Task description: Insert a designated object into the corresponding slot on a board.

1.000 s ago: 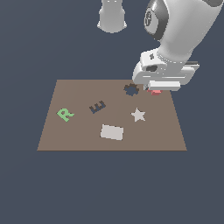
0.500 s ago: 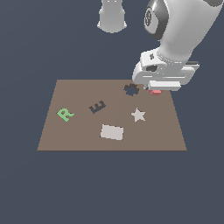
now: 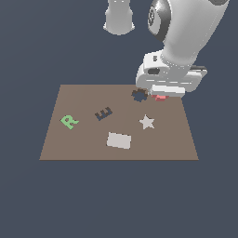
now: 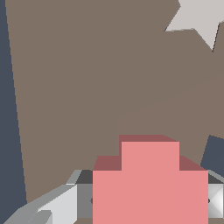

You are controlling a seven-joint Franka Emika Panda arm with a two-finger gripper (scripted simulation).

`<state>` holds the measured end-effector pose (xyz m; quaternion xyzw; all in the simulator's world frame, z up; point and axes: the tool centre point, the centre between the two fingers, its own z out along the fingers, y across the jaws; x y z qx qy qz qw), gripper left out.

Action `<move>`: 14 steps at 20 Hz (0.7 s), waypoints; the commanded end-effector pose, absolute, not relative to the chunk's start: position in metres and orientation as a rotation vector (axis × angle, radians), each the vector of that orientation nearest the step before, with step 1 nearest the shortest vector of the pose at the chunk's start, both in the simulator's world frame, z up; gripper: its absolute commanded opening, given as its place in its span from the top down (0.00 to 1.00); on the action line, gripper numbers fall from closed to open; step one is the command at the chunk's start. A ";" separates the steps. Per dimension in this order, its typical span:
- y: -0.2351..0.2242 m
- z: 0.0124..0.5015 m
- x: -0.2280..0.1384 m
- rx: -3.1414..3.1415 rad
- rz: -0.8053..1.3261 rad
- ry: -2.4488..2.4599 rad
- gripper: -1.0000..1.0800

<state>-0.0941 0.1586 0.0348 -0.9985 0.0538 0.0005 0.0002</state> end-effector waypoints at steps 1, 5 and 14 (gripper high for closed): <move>0.138 0.037 -0.092 -3.128 0.001 0.285 1.00; 0.102 0.039 -0.093 -3.101 0.001 0.497 1.00; 0.084 0.039 -0.096 -3.084 0.002 0.598 1.00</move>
